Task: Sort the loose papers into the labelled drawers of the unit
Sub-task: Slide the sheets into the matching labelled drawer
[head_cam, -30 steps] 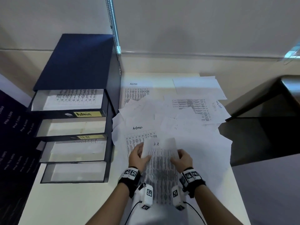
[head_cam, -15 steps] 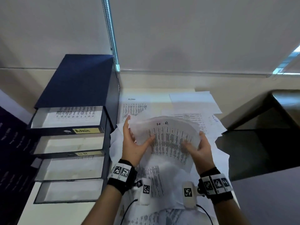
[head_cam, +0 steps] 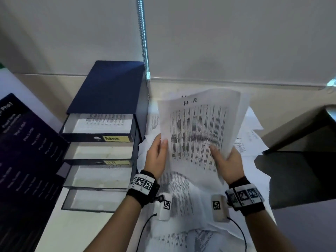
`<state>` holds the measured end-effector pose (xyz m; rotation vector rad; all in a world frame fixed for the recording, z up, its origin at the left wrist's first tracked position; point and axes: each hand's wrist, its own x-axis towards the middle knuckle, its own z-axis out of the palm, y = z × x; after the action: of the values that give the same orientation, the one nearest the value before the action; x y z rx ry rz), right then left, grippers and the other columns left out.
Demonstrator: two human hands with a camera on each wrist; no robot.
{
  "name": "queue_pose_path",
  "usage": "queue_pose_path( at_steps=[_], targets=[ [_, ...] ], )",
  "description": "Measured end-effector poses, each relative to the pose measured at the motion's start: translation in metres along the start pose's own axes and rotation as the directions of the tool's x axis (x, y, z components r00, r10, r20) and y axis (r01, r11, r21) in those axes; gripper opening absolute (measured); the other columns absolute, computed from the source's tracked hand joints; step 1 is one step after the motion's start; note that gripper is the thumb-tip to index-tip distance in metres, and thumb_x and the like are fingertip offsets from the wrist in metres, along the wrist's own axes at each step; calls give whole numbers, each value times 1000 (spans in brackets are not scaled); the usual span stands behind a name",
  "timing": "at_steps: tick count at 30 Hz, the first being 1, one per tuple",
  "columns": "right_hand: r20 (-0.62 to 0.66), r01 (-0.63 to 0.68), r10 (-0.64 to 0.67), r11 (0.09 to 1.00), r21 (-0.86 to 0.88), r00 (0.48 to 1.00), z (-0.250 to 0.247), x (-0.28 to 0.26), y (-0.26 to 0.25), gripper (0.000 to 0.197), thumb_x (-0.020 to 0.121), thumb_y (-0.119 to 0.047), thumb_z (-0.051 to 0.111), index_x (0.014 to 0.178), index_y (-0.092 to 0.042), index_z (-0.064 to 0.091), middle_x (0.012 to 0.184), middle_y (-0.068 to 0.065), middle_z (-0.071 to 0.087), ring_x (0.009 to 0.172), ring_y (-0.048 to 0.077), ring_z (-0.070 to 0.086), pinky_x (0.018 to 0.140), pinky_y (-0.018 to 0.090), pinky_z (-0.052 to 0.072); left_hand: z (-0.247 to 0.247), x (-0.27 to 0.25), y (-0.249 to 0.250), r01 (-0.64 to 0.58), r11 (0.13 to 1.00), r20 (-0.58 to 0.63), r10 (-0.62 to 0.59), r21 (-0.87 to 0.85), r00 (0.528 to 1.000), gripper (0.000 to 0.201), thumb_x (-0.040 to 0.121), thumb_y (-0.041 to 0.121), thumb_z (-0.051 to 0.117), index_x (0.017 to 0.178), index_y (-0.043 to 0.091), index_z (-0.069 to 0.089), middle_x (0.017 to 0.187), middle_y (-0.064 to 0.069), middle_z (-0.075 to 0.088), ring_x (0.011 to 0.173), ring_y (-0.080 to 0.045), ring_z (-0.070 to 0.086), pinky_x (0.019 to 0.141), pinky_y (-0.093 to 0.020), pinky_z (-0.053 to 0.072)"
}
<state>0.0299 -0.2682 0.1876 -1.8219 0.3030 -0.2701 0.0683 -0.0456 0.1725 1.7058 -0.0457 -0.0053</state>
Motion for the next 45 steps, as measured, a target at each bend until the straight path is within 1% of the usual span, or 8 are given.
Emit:
queue_pose_path(
  at_steps=[5,11,15,21,29,35,43,45],
  targets=[
    [136,98,-110,991,86,985,43,0,-51,68,93,-15,64,147,-33,27,130,-32,44,109,-26,45,87,1,40,-77,-10,6,129,991,29,-128,-47,991,68,91,40,67,148,35,32,141,8,57,126,-9,58,108,-44,47],
    [495,-125,49,984,123,868,126,-27,-63,54,94,7,51,138,-23,52,135,0,51,108,1,56,74,15,53,-205,-43,49,218,967,-153,-238,-134,959,70,96,13,64,154,26,27,136,-12,61,112,-21,67,87,-36,57],
    [641,-474,239,853,221,729,177,-67,-79,45,92,13,47,132,-4,57,142,9,51,131,22,49,99,21,47,-264,-85,96,189,964,-157,-219,-185,963,56,93,10,61,143,29,45,101,-18,75,79,-20,74,62,-27,60],
    [773,-676,336,720,157,538,210,-122,-77,41,92,13,45,130,2,57,129,16,61,92,17,65,72,17,56,-307,-128,111,191,953,-95,-219,-237,971,58,71,23,73,128,25,64,107,-19,73,81,-22,73,67,-29,61],
    [666,-649,366,723,237,650,202,-107,-74,44,92,13,46,132,0,56,126,21,61,98,25,68,74,27,60,-302,-134,80,243,930,-74,-272,-274,959,38,90,4,59,127,13,62,105,-14,75,82,-17,74,64,-23,57],
    [520,-625,458,754,203,721,212,-71,-84,40,93,4,53,133,-3,55,126,16,59,83,9,59,56,10,53,-299,-106,59,266,919,-49,-291,-290,955,35,92,1,60,125,13,62,92,-8,75,59,-11,68,50,-17,53],
    [785,-660,442,749,-57,434,208,-68,-82,31,90,-1,64,121,-1,61,108,15,67,82,21,67,66,26,60,-298,-52,-5,284,959,-285,-266,21,921,28,91,9,70,118,18,67,104,-5,68,43,-7,55,40,-18,46],
    [764,-650,437,760,-31,475,215,-64,-76,26,87,7,63,113,2,64,93,16,67,68,15,69,62,21,58,-295,-39,-19,287,952,-338,-238,103,911,23,90,15,71,113,21,69,115,-7,68,49,-15,60,49,-23,53]
  ],
)
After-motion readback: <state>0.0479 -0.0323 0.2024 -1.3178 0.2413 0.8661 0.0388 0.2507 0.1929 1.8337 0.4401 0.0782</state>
